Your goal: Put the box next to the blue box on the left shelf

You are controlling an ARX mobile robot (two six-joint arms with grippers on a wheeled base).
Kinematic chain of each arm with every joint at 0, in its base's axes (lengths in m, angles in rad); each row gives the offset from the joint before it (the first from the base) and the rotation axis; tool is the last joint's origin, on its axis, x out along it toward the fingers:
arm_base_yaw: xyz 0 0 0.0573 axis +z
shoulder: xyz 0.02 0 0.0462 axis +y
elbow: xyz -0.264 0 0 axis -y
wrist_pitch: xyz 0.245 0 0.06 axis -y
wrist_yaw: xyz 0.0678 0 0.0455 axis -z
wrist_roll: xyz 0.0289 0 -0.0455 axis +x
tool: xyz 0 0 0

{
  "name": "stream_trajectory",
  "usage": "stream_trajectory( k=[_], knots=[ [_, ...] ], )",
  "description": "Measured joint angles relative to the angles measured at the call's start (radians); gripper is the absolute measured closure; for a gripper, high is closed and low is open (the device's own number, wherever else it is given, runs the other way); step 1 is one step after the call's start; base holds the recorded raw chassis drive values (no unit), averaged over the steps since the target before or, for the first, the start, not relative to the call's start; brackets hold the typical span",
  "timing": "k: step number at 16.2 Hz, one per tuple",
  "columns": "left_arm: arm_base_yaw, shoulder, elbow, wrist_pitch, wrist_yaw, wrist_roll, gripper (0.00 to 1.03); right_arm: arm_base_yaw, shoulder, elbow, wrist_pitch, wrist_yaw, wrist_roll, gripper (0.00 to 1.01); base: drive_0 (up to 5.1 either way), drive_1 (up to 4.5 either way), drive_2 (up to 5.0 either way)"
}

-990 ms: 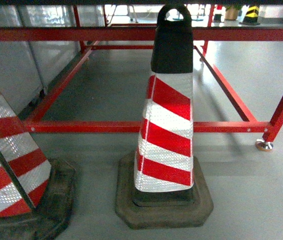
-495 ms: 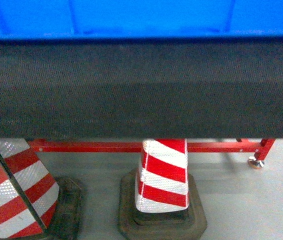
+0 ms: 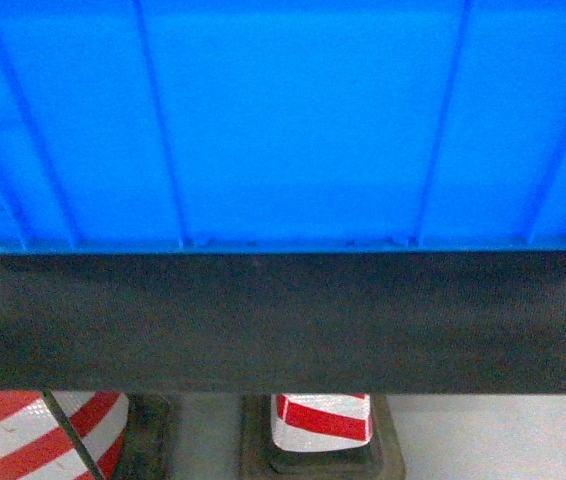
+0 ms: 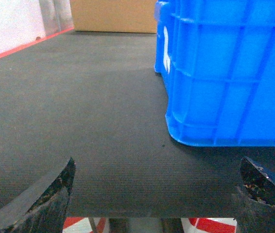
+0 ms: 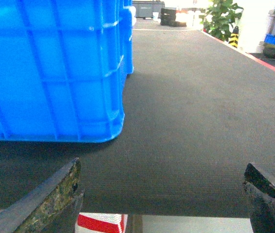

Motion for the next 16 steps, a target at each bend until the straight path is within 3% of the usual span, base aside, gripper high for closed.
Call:
stream_trajectory(
  k=[16],
  knots=[
    [0.000, 0.000, 0.000, 0.000, -0.001, 0.000, 0.05, 0.000, 0.000, 0.000, 0.001, 0.001, 0.000, 0.03, 0.0, 0.00, 0.0]
  ],
)
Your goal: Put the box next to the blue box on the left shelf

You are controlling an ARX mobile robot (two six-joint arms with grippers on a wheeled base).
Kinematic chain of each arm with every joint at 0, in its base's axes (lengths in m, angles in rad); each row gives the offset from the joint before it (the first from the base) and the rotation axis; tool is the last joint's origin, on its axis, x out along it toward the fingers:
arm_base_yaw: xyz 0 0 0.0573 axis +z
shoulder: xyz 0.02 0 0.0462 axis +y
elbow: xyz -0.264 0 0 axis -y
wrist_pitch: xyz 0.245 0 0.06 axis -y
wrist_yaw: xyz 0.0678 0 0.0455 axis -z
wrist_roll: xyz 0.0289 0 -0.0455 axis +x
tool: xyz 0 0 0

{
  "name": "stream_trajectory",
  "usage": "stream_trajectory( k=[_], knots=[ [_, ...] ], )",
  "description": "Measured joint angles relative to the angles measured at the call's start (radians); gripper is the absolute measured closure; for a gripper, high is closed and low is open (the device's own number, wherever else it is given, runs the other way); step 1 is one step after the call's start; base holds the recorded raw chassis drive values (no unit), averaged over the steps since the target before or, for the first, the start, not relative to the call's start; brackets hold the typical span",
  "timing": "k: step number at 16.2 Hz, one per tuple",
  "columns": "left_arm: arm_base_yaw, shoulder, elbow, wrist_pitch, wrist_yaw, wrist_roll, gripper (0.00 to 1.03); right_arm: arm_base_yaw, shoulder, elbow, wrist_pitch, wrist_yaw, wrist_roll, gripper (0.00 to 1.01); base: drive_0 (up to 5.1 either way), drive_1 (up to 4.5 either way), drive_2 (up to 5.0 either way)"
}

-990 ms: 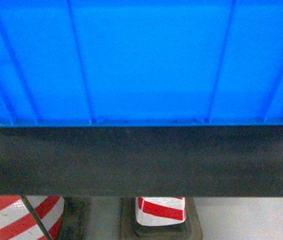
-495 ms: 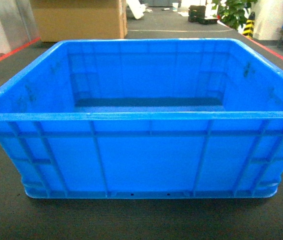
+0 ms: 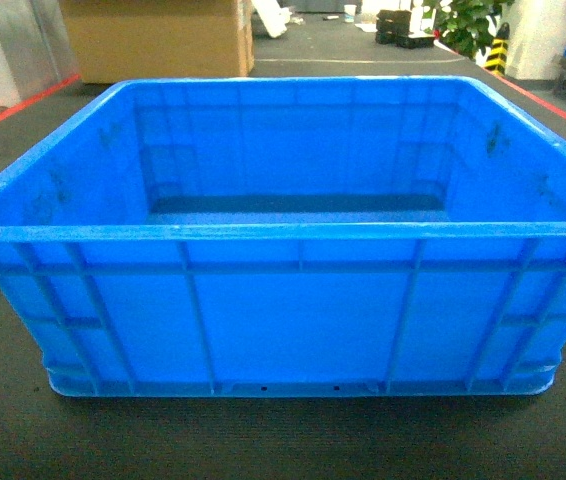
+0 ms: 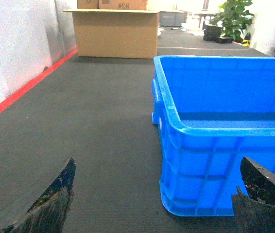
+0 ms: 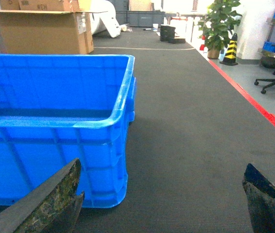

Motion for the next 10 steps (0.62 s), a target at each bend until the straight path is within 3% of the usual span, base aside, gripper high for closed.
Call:
stream_trajectory(
  k=[10],
  knots=[
    [0.000, 0.000, 0.000, 0.000, 0.000, 0.000, 0.05, 0.000, 0.000, 0.000, 0.000, 0.000, 0.000, 0.03, 0.0, 0.00, 0.0]
  ],
)
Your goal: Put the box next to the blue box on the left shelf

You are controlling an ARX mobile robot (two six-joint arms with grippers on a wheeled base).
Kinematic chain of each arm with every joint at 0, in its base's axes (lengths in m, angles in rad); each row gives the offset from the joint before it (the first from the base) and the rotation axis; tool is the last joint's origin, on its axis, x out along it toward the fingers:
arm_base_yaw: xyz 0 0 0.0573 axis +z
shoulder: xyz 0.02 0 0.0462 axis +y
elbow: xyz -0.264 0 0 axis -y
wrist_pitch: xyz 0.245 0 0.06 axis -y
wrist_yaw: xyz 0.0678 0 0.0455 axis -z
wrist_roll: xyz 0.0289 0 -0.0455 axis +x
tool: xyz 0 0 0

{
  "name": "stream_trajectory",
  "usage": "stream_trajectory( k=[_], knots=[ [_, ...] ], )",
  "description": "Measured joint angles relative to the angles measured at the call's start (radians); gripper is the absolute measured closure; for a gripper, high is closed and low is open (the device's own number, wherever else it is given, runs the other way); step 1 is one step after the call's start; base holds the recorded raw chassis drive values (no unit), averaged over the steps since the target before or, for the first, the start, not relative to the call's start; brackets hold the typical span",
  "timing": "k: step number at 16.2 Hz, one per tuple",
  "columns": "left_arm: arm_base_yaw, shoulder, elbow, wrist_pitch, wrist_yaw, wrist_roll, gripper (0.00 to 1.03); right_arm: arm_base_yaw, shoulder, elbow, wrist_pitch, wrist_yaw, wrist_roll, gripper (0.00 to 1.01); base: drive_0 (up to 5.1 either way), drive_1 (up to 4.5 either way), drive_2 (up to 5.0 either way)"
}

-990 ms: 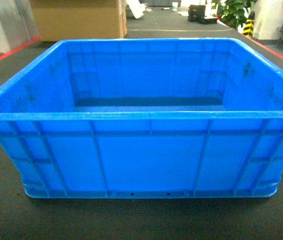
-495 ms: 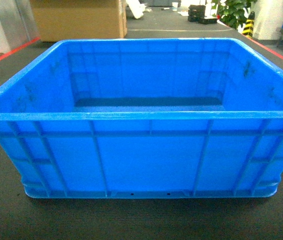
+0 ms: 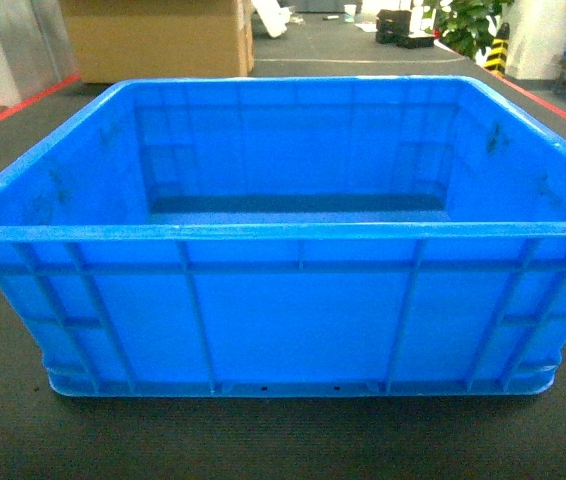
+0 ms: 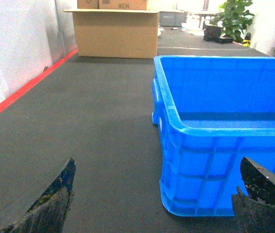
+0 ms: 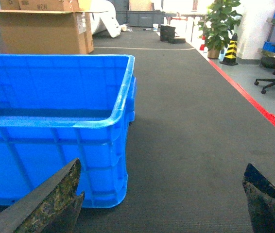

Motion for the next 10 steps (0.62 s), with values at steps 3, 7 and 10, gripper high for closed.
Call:
stream_trajectory(
  k=[3, 7, 10],
  knots=[
    [0.000, 0.000, 0.000, 0.000, 0.000, 0.000, 0.05, 0.000, 0.000, 0.000, 0.000, 0.000, 0.000, 0.03, 0.0, 0.00, 0.0],
    [0.000, 0.000, 0.000, 0.000, 0.000, 0.000, 0.05, 0.000, 0.000, 0.000, 0.000, 0.000, 0.000, 0.03, 0.0, 0.00, 0.0],
    [0.000, 0.000, 0.000, 0.000, 0.000, 0.000, 0.05, 0.000, 0.000, 0.000, 0.000, 0.000, 0.000, 0.03, 0.0, 0.00, 0.0]
  ],
)
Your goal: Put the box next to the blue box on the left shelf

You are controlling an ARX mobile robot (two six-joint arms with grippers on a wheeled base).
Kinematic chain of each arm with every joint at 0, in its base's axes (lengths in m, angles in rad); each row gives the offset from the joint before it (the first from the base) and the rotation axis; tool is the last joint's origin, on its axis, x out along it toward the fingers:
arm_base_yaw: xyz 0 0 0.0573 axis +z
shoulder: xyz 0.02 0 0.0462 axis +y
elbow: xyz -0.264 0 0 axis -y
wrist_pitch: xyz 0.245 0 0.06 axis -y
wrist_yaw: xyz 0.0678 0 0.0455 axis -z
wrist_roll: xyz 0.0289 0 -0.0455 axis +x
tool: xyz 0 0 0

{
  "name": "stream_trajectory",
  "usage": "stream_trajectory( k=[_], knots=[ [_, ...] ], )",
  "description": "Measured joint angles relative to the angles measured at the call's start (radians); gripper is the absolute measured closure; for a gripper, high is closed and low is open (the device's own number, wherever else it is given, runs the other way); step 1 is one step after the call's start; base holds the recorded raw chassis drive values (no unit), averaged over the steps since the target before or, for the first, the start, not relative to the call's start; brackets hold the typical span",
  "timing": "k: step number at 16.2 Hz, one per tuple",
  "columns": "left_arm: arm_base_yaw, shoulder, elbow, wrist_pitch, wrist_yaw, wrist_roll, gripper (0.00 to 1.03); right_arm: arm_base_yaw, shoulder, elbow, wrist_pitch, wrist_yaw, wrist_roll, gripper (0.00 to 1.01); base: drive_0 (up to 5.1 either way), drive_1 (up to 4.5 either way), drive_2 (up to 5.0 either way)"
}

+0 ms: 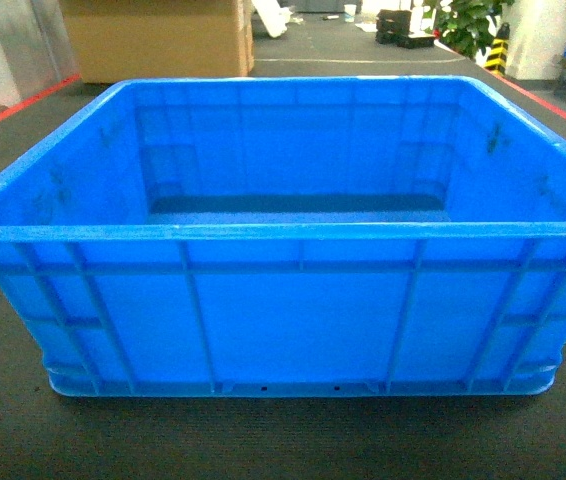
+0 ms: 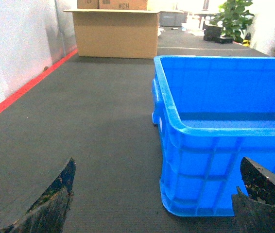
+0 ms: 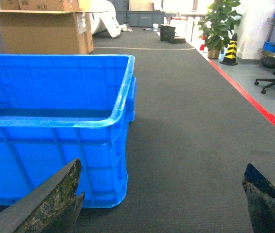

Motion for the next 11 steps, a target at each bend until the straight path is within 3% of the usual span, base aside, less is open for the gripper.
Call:
stream_trajectory(
  k=[10, 11],
  knots=[
    [0.002, 0.000, 0.000, 0.002, 0.007, 0.003, 0.05, 0.001, 0.002, 0.000, -0.008, 0.006, 0.000, 0.03, 0.0, 0.00, 0.0],
    [0.021, 0.027, 0.000, 0.058, 0.080, 0.039, 0.05, 0.039, 0.055, 0.035, -0.114, 0.087, 0.004, 0.03, 0.0, 0.00, 0.0]
  ],
)
